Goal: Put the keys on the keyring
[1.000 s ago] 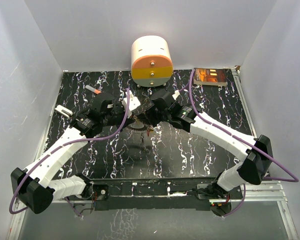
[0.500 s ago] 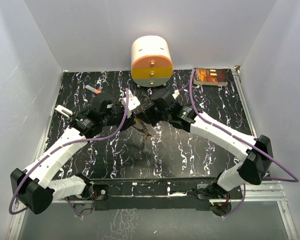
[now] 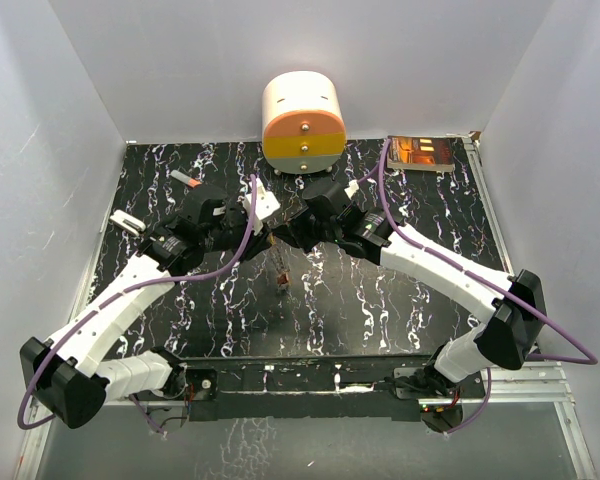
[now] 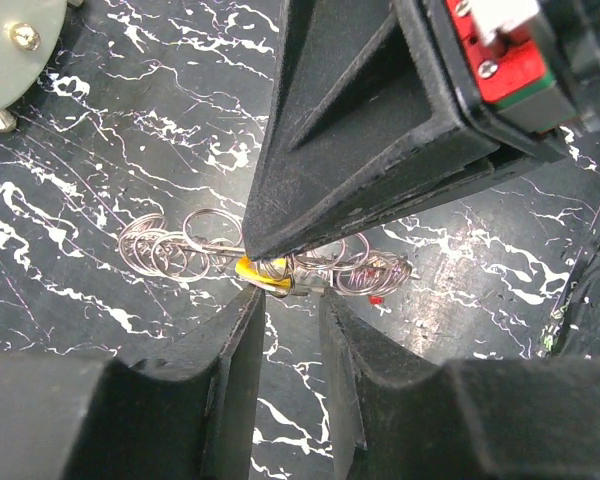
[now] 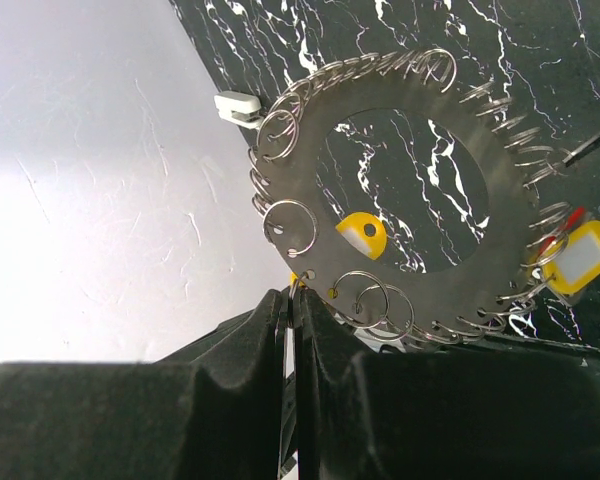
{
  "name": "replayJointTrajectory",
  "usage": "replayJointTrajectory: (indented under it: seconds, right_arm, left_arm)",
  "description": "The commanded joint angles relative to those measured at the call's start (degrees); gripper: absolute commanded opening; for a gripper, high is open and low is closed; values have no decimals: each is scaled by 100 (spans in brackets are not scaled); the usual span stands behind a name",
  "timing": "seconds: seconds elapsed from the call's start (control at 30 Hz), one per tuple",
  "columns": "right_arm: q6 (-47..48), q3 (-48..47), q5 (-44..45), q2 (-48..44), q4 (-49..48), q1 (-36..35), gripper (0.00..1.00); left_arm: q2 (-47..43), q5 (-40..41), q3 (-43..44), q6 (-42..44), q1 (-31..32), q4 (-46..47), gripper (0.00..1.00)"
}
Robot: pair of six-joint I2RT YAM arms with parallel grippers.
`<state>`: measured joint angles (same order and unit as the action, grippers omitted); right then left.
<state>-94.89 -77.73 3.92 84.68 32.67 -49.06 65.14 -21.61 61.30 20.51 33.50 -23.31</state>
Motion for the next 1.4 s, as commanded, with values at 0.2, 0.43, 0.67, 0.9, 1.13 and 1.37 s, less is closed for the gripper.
replayJointTrajectory:
  seconds: [0.2,0.43,0.67,0.9,1.13,1.37]
  right_arm:
    - [-126,-18,-39,-266,-618,0,8]
    - [-111,-28,-51,-292,-628,-1,8]
    - [-116,38,-115,-308,-731,-7,8]
    - [-167,116,-40,-395,-737,1,8]
    - [-306,268,-131,-443,-930,3,8]
    - [-464,453,-115,-576,-1092,2,8]
  left_arm:
    - [-268,-33,354,117,25,-195,31]
    - [-91,83,362,116,25,-48,31]
    - [-85,237,247,155,26,106,25]
    - [-178,171,175,224,27,115,0]
    - [-271,113,55,247,27,164,0]
    - [-318,128,-104,339,26,275,0]
